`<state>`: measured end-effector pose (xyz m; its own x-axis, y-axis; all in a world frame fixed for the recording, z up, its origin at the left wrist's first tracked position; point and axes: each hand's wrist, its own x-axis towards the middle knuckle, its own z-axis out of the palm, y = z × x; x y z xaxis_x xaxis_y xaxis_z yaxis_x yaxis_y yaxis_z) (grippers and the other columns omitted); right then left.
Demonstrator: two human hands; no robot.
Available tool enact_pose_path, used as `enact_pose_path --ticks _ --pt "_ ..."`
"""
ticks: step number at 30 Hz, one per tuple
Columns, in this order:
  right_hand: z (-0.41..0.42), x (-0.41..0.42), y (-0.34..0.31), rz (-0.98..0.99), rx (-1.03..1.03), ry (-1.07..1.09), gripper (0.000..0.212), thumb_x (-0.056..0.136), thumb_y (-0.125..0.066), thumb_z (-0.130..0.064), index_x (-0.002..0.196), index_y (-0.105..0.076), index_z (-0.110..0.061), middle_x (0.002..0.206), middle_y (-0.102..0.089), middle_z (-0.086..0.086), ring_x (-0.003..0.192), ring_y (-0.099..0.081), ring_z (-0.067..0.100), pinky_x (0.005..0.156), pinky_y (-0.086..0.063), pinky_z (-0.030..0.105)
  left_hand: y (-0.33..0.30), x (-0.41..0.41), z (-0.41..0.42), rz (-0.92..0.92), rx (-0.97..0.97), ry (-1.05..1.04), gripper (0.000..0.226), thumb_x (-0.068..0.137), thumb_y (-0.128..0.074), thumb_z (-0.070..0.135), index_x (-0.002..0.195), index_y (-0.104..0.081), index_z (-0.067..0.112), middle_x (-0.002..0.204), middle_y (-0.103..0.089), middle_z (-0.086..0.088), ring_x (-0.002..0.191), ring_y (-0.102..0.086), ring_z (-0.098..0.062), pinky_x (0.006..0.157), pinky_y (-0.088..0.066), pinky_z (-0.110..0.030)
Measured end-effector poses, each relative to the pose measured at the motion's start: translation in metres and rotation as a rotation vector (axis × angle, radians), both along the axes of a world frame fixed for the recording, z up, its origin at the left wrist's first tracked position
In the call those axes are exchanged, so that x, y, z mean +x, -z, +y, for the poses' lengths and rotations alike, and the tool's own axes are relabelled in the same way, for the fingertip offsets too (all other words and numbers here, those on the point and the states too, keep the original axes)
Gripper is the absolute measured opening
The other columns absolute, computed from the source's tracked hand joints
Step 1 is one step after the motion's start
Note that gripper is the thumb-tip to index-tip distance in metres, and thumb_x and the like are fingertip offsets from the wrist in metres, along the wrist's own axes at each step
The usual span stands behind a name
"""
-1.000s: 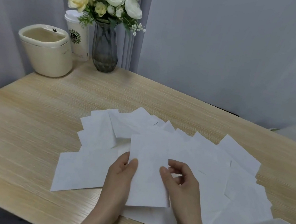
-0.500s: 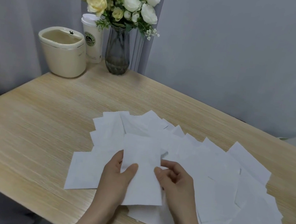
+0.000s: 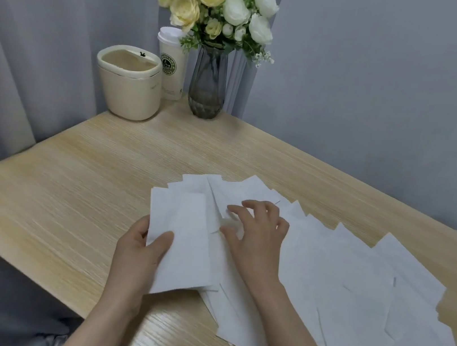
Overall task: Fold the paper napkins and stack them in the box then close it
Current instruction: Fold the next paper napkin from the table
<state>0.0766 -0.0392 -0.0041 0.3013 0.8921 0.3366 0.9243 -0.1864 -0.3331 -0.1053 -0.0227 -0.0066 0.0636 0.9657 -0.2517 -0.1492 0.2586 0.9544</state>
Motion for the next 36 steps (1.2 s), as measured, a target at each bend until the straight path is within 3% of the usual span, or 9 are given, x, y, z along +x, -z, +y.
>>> enact_pose_path --ticks 4,9,14,19,24,26,29,32,36 --pt "-0.001 -0.005 0.000 0.011 0.082 0.035 0.009 0.084 -0.069 -0.020 0.085 -0.074 -0.027 0.104 -0.064 -0.006 0.113 -0.050 0.023 0.085 -0.018 0.031 0.000 -0.002 0.000 -0.006 -0.010 -0.001 0.026 0.091 -0.062 0.001 0.103 -0.067 0.024 0.095 -0.075 0.003 0.080 -0.070 -0.017 0.065 -0.051 -0.032" --pt "-0.027 0.000 -0.001 -0.055 0.134 0.012 0.016 0.080 -0.073 -0.013 0.078 -0.071 -0.029 0.091 -0.063 -0.010 0.108 -0.044 0.015 0.084 -0.016 0.028 0.002 0.000 0.000 -0.023 -0.027 -0.013 0.026 0.091 -0.061 0.001 0.107 -0.066 0.022 0.098 -0.075 0.000 0.082 -0.070 -0.019 0.066 -0.051 -0.033" --pt "-0.064 0.007 -0.005 -0.090 0.062 0.040 0.024 0.074 -0.078 -0.009 0.074 -0.068 -0.030 0.083 -0.062 -0.014 0.108 -0.050 0.015 0.085 -0.016 0.029 0.003 0.007 -0.002 -0.018 -0.034 0.010 0.027 0.091 -0.061 0.002 0.101 -0.067 0.027 0.089 -0.076 0.007 0.075 -0.071 -0.012 0.063 -0.052 -0.031" --pt "-0.096 0.007 -0.011 -0.055 0.005 0.033 0.023 0.075 -0.078 -0.014 0.070 -0.065 -0.032 0.074 -0.059 -0.020 0.094 -0.045 0.005 0.079 -0.017 0.029 0.005 0.013 -0.004 -0.022 -0.043 0.017 0.026 0.092 -0.060 0.002 0.103 -0.067 0.024 0.091 -0.076 0.005 0.074 -0.071 -0.012 0.061 -0.051 -0.029" --pt "-0.116 -0.009 -0.010 0.001 -0.072 -0.036 0.011 0.076 -0.065 -0.027 0.067 -0.065 -0.033 0.067 -0.057 -0.019 0.079 -0.046 0.002 0.074 -0.022 0.029 0.006 0.017 -0.006 -0.009 -0.037 0.030 0.029 0.092 -0.060 0.004 0.099 -0.067 0.031 0.091 -0.076 0.008 0.076 -0.072 -0.011 0.064 -0.052 -0.031" --pt "-0.119 -0.014 -0.007 0.090 -0.152 -0.093 0.016 0.083 -0.055 -0.039 0.072 -0.066 -0.033 0.071 -0.058 -0.020 0.083 -0.045 -0.001 0.077 -0.020 0.024 0.007 0.018 -0.006 0.005 -0.034 0.030 0.029 0.092 -0.061 0.005 0.097 -0.067 0.032 0.091 -0.076 0.009 0.077 -0.072 -0.012 0.064 -0.052 -0.031" --pt "-0.119 -0.015 -0.001 0.189 -0.235 -0.098 0.042 0.082 -0.034 -0.064 0.095 -0.065 -0.039 0.094 -0.057 -0.025 0.101 -0.042 -0.004 0.088 -0.016 0.020 0.008 0.017 -0.007 0.016 -0.032 0.026 0.030 0.092 -0.060 0.004 0.095 -0.068 0.032 0.090 -0.076 0.007 0.079 -0.071 -0.015 0.066 -0.052 -0.033" --pt "-0.115 -0.009 0.003 0.214 -0.123 0.028 0.036 0.085 -0.055 -0.057 0.115 -0.058 -0.037 0.107 -0.047 -0.025 0.102 -0.035 -0.003 0.082 -0.018 0.021 0.008 0.015 -0.008 0.017 -0.029 0.031 0.030 0.092 -0.059 0.003 0.095 -0.068 0.032 0.088 -0.076 0.009 0.075 -0.072 -0.012 0.066 -0.053 -0.034" --pt "-0.107 0.002 0.009 0.290 -0.133 0.200 0.066 0.082 -0.067 -0.045 0.139 -0.037 -0.032 0.120 -0.040 -0.017 0.111 -0.031 0.003 0.085 -0.020 0.022 0.008 0.013 -0.009 0.018 -0.040 0.027 0.029 0.092 -0.059 0.003 0.096 -0.067 0.030 0.087 -0.076 0.011 0.077 -0.071 -0.013 0.068 -0.054 -0.035"
